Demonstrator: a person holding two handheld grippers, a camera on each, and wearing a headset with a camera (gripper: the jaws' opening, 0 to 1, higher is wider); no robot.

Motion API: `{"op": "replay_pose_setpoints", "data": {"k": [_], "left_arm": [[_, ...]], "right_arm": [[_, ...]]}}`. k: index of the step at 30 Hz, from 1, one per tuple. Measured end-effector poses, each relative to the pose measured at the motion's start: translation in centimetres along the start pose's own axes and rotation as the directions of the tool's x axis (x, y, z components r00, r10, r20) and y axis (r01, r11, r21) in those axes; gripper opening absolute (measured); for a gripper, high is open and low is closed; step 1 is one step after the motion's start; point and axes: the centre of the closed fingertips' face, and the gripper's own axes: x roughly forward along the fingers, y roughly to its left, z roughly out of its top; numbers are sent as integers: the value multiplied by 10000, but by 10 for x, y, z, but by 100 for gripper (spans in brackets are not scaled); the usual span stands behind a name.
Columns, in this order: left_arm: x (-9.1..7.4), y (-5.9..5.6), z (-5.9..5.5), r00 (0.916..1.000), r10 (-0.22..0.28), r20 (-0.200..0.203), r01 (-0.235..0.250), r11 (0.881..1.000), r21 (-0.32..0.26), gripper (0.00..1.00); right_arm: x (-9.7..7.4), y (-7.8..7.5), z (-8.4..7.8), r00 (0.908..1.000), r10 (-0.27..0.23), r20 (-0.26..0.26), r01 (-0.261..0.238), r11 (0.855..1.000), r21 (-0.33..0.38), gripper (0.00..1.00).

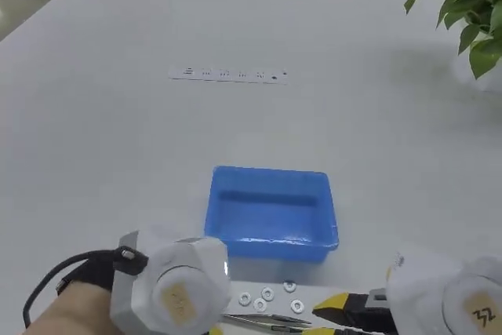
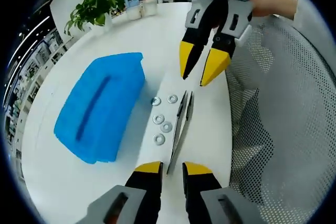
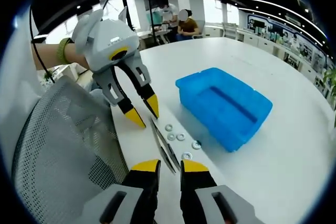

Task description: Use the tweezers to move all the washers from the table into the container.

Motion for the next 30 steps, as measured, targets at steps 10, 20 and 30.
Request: {"op": "replay_pose_setpoints", "data": {"k": [10,20,30], "left_arm": [[2,-1,1,9991,-287,-312,322,9926,1169,0],[-18,-10,22,9978,-538,375,476,9875,1500,0],[-57,-18,80,9783,-512,2007,176,9860,1658,0]], "right_arm": [[4,-5,1,10000,-14,5,14,10000,-53,13],[10,-4,0,9999,102,-89,-108,9973,-731,16],[14,3,3,9989,462,-44,-464,9910,-1259,16]]}}
